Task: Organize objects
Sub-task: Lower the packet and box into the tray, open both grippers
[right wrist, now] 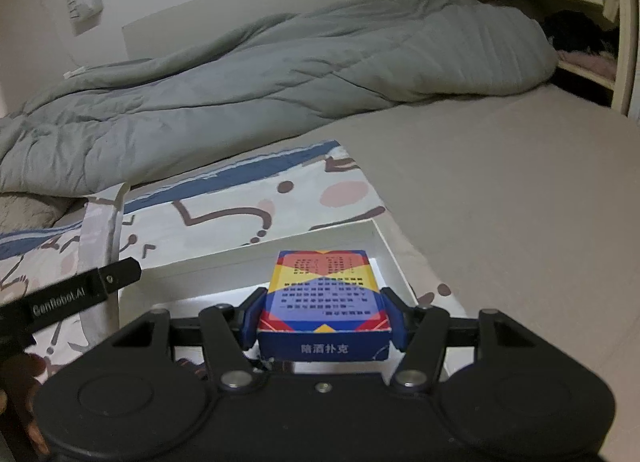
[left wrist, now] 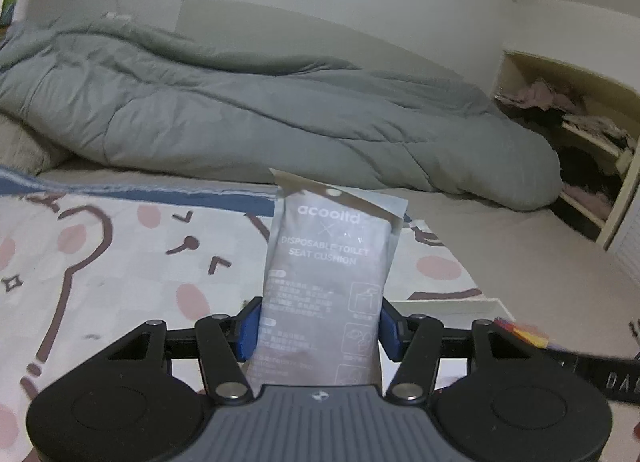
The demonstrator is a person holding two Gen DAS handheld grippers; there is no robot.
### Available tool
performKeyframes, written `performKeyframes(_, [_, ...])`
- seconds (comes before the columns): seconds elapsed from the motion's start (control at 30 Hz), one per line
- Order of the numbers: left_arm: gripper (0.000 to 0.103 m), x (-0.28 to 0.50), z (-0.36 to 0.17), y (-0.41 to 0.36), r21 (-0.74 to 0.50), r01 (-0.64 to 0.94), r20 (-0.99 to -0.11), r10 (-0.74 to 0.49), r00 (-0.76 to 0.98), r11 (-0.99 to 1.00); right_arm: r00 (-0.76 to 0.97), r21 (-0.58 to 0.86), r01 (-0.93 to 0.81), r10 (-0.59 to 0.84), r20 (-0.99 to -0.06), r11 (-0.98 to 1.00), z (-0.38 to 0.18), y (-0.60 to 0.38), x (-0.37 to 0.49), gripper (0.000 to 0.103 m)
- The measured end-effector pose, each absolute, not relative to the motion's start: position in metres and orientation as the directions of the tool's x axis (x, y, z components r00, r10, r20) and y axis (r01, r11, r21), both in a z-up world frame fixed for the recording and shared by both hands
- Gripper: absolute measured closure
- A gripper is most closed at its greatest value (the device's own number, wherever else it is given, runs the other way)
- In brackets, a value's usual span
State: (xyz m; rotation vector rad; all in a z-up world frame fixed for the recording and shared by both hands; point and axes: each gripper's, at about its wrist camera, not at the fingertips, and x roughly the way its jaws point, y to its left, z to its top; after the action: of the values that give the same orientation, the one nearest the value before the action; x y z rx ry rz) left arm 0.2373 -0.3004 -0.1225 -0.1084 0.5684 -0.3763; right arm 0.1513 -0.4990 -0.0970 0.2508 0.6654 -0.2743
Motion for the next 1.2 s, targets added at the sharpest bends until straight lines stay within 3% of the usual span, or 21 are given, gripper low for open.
performKeyframes(0.1, [0.045,0.239,-0.132,-0.309,-0.18,0.333,-0.524,-0.377,0.764,0.926,0.75,0.14,0.331,-0.171,-0.639,0.933,-0.102,-0.502,0.157,0.043])
performKeyframes(0.47, [0.045,0.239,-0.154,-0.321,-0.174,0.274,-0.736,-0.31,0.602,0.946,0.746,0.165,0.341,-0.159,-0.647,0.926,-0.114,-0.5,0.172,0.043])
performKeyframes(0.6, [0.031,0.245,-0.146,-0.311,-0.242,0.278,-0.75,-0.361,0.555,0.93,0.712,0.138,0.328,-0.148,-0.686,0.934,-0.123,-0.495,0.178,0.036])
performKeyframes(0.63, [0.03,0.246,-0.143,-0.309,-0.245,0.281,-0.748,-0.365,0.554,0.928,0.708,0.12,0.327,-0.159,-0.688,0.937,-0.123,-0.493,0.178,0.03])
performKeyframes(0.73, [0.029,0.248,-0.134,-0.304,-0.236,0.297,-0.746,-0.368,0.555,0.925,0.712,0.099,0.317,-0.168,-0.682,0.943,-0.118,-0.493,0.173,0.029])
performKeyframes(0.9, [0.032,0.245,-0.116,-0.295,-0.22,0.345,-0.744,-0.385,0.546,0.913,0.71,0.207,0.337,-0.103,-0.697,0.918,-0.112,-0.507,0.167,0.04])
performKeyframes(1.07, [0.04,0.238,-0.105,-0.294,-0.194,0.413,-0.764,-0.401,0.506,0.89,0.673,0.22,0.343,-0.075,-0.736,0.913,-0.109,-0.512,0.161,0.062])
performKeyframes(1.2, [0.043,0.233,-0.107,-0.296,-0.143,0.437,-0.792,-0.368,0.487,0.888,0.672,0.246,0.296,-0.018,-0.74,0.923,-0.105,-0.504,0.16,0.065])
